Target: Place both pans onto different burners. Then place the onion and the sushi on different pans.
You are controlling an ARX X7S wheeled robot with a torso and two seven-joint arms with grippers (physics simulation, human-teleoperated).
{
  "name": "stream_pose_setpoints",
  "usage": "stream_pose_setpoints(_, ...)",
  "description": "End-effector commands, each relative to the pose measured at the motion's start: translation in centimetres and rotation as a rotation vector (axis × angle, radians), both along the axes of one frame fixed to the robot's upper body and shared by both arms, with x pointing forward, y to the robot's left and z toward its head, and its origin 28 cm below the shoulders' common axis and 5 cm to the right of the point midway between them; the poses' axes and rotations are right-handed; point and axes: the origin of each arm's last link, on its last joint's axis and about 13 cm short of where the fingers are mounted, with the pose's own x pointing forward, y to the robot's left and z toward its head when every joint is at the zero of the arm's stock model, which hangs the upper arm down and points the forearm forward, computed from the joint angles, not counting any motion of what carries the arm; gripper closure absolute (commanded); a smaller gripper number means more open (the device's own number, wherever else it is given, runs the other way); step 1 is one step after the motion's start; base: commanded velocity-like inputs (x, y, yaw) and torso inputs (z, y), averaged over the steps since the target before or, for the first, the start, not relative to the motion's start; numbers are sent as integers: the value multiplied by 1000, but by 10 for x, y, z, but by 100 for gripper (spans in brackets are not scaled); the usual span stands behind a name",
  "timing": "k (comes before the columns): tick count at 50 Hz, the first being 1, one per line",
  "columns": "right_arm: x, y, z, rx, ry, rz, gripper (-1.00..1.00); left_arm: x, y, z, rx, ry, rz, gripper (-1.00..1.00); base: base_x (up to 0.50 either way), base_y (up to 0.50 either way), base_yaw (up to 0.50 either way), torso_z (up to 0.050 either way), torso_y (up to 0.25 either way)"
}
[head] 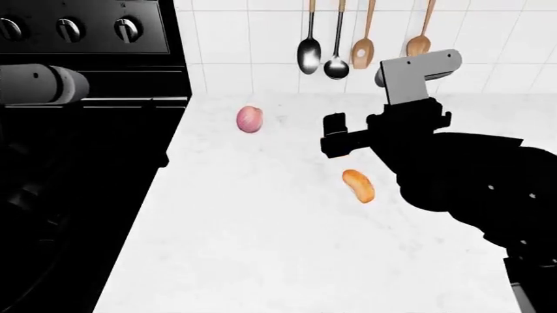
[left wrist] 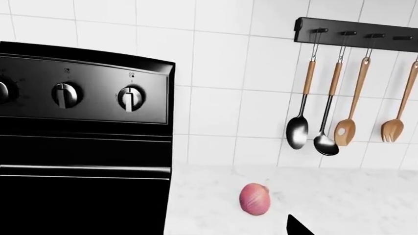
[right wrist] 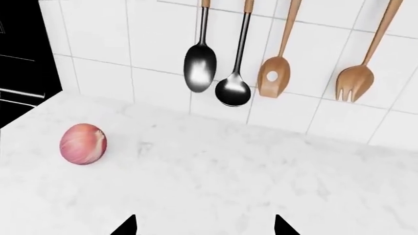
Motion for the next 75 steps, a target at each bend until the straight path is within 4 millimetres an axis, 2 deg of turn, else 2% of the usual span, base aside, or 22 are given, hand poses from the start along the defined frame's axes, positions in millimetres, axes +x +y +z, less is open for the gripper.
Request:
stream_pose_setpoints(1, 12, -2, -13, -35, 54, 2, -100, 1, -1, -1, -3, 2, -1, -100, 0, 0, 0, 0, 0)
stream_pose_setpoints(11, 36, -10, -38, -40, 130, -36, -100, 2, -1, -2, -7, 6, -2, -100, 0, 0, 0, 0, 0)
stream_pose_setpoints(24, 34, -11, -59, -90, 207, -32, -100, 4, -1, -4, -7, 10, -1, -100, 0, 0, 0, 0, 0)
stream_pose_setpoints(46, 11, -12, -64, -104, 246, -17, -100, 2, -1, -4, -15, 8, -2, -100, 0, 0, 0, 0, 0)
stream_pose_setpoints(75, -19, -24, -76, -82, 260, -32, -100, 2, -2, -4, -15, 9, -3, -100, 0, 0, 0, 0, 0)
